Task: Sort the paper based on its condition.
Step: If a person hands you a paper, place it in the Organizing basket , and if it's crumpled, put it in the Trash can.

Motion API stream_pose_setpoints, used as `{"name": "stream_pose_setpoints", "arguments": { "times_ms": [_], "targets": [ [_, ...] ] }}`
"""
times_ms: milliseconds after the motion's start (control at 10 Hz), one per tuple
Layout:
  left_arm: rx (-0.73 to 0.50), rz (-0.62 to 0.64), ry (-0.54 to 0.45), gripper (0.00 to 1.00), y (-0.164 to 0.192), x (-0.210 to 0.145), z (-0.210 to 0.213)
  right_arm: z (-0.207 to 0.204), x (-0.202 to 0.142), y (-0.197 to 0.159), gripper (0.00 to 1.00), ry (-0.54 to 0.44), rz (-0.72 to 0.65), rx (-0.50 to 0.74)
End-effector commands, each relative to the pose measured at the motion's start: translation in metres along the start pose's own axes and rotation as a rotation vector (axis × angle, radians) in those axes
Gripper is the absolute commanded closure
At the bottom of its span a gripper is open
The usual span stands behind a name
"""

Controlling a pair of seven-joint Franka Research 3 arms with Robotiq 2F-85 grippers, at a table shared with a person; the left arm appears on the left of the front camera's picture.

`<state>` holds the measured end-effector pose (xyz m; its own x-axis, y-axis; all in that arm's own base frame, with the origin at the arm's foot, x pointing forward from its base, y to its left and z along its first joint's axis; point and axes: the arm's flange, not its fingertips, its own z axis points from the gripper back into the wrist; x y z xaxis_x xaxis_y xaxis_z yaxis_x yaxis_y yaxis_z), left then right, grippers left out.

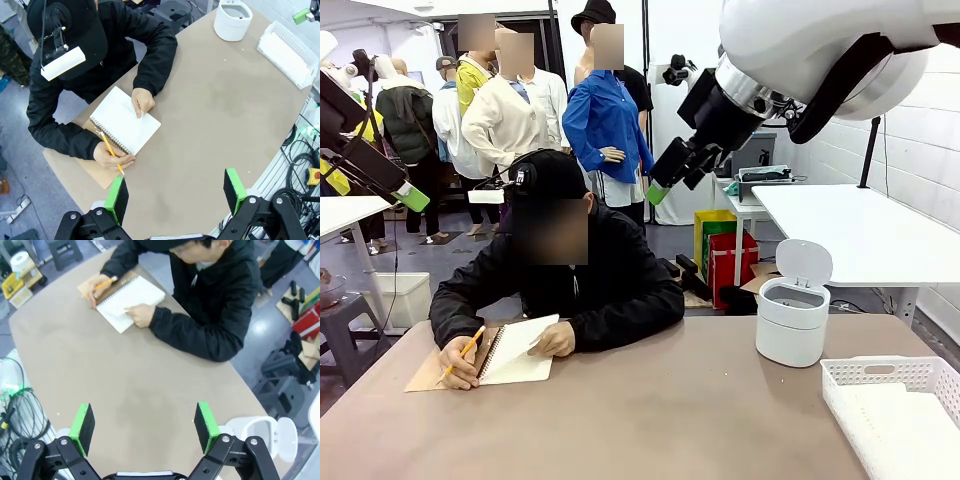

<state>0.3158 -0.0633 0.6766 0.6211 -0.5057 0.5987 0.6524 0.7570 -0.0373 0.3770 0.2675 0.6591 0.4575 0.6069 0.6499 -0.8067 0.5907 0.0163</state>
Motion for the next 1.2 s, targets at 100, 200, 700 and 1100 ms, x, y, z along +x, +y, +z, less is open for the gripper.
{"name": "stream_pose_setpoints", "arguments": {
  "times_ms": [100,200,700,1100],
  "targets": [
    [0.002,0.000,-0.005,0.00,0.0006,-0.0001,0.0002,0.0035,0.0135,0.0035,0.00,-0.110,-0.009,0.073],
    [0.002,0.000,-0.005,0.00,0.0006,-0.0001,0.0002,0.0042,0.0148,0.0044,0.00,-0.117,-0.013,0.078],
    [0.002,0.000,-0.005,0.00,0.0006,-0.0001,0.0002,0.0096,0.0156,0.0107,0.00,-0.090,-0.029,0.054],
    [0.002,0.000,-0.005,0.00,0.0006,-0.0001,0.0002,0.0096,0.0156,0.0107,0.00,-0.090,-0.029,0.054]
  ]
}}
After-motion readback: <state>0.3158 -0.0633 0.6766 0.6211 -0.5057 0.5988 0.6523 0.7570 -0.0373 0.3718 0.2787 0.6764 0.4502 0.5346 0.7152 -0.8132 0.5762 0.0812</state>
